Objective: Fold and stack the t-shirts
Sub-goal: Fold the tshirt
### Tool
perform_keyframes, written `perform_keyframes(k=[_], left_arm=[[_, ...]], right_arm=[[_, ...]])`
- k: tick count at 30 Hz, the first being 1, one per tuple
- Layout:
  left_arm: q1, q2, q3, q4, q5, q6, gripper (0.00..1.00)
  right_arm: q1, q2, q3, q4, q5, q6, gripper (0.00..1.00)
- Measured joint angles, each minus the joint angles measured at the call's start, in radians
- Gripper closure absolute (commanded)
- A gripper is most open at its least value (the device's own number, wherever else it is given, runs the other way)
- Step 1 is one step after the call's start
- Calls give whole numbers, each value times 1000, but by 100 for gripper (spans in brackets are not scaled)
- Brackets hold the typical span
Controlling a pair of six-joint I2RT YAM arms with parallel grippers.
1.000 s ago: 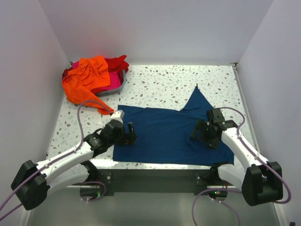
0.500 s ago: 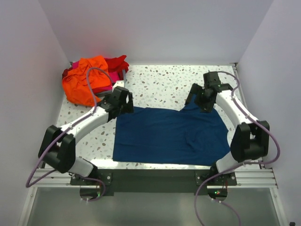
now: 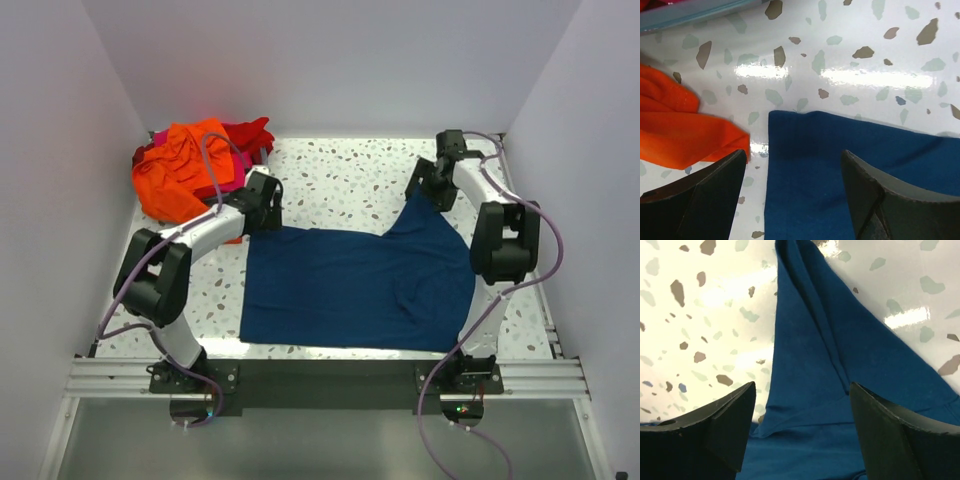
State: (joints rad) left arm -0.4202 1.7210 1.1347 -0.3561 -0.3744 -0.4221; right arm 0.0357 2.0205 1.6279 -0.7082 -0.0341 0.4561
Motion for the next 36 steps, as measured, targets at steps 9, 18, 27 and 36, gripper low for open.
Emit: perform_keyframes(k=[9,18,27,36], left_arm=[[49,34,0,2,0,16,22],[60,45,-2,5,4,19,23],[79,54,-5,11,16,22,24],[95,54,-5,18,35,21,25]], right_arm=[[-21,136,118,5,-2,-20,35],[-24,146,113,12,-2,-20,45],[-24,147,54,22,-3,-19,50],[-24,147,38,31,-1,-19,77]])
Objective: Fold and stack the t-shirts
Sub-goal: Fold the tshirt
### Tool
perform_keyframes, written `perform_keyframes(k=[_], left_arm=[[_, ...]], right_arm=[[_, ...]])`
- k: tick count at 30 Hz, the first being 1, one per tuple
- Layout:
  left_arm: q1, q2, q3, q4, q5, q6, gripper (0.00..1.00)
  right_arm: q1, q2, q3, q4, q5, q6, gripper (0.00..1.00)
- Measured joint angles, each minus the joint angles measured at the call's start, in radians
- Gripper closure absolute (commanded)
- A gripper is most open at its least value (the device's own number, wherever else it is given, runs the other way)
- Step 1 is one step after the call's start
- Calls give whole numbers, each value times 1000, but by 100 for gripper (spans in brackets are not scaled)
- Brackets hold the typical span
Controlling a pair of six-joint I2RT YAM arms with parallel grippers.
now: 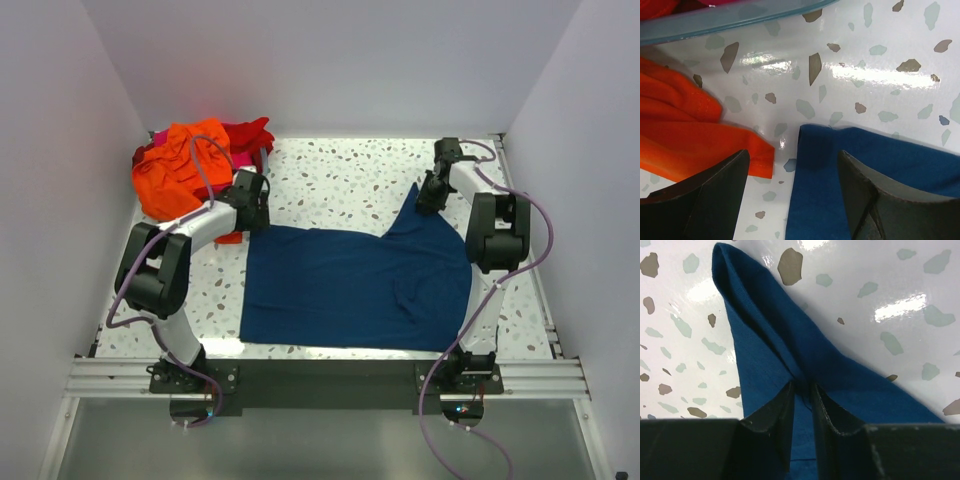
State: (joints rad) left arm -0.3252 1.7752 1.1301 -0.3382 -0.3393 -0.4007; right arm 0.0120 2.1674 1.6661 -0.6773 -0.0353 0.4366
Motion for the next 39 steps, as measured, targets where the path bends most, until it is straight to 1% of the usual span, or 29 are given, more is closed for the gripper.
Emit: perform_keyframes(k=[4,6,7,11,15,19,21,28,39], left_arm=[[5,0,0,0,7,0,25],[5,0,0,0,13,0,25],[5,0,0,1,16,0,26],[6,0,0,1,24,0,26],[9,0,0,4,34,0,26],[10,2,0,8,42,0,26],[11,2,0,9,46,-1,26],[11,2,-3,12,55,-2,26],[12,2,-16,16,59,-2,26]], right_arm=[[0,0,0,-2,1,0,77],[0,0,0,-3,1,0,81],[0,0,0,-5,2,0,85],[0,0,0,-11,8,0,87],[0,-2,0,-11,18,0,85],[0,-12,-6,-14,19,-2,73],[0,-20,-6,-18,19,-3,72],[0,-59,-26,-17,25,-4,72],[0,-61,-42,-18,45,-7,71]])
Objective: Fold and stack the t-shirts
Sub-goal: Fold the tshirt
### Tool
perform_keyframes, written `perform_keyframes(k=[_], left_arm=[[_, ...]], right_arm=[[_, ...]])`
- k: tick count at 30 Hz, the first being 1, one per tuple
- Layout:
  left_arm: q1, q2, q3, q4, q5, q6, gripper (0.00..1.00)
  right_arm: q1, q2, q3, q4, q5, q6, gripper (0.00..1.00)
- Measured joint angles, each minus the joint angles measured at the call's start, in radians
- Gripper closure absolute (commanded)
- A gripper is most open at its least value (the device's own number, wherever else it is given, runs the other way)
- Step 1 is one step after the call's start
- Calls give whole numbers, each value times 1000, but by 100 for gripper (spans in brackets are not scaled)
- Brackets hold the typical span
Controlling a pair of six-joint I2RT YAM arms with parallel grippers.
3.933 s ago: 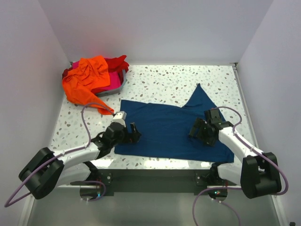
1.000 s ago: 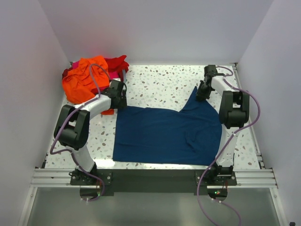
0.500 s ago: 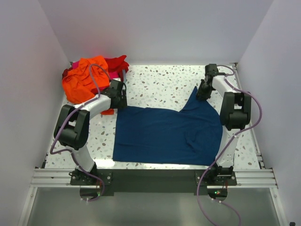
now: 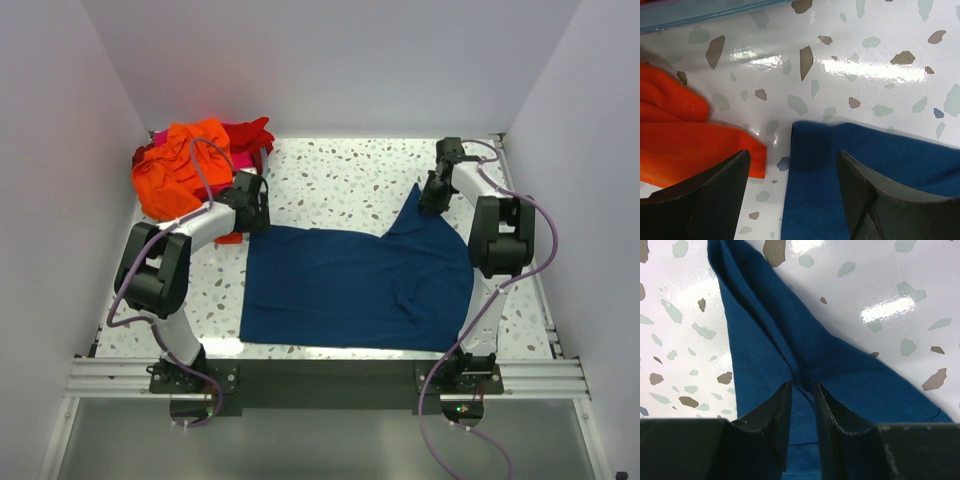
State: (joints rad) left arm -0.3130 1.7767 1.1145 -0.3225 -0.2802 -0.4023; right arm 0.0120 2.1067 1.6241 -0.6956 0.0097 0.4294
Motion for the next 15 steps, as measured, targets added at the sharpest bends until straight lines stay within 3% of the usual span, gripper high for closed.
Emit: perform_keyframes(k=[15], left_arm=[[11,0,0,0,8,0,26]], right_arm=[[0,2,-11,5,-1,-2,71]])
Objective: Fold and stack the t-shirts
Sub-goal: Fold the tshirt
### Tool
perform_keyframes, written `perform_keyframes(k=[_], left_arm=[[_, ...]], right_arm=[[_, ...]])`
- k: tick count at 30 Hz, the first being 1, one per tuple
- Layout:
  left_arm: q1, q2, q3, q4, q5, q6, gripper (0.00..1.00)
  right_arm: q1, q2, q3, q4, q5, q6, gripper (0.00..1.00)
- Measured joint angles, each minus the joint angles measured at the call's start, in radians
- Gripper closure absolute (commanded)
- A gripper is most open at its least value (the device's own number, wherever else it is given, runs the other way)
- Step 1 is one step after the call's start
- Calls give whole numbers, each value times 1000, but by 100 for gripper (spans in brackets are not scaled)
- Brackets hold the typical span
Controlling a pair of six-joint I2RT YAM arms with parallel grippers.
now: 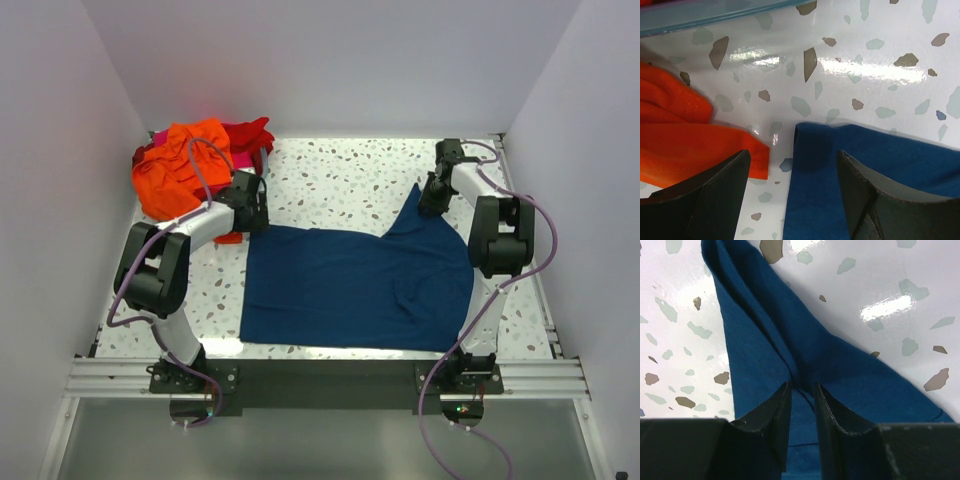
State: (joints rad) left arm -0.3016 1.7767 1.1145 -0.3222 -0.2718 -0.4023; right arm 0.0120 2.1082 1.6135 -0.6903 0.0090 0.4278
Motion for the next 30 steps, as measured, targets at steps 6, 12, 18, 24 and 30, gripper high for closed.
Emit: perform_keyframes(k=[6,12,18,24,30], left_arm=[[1,0,0,3,10,0,26],[5,0,0,21,32,0,27],[7,39,6,37,41,0,32],[7,85,24,55,48,-3,44],[7,106,42,73,49,-3,52]], right_arm=[[0,0,0,4,-6,1,76],[0,0,-2,8,-27,1,84],[0,0,-11,14,-31,2,84],[0,0,-18,15,-50,2,87],[0,0,-28,23,-60,1,100]])
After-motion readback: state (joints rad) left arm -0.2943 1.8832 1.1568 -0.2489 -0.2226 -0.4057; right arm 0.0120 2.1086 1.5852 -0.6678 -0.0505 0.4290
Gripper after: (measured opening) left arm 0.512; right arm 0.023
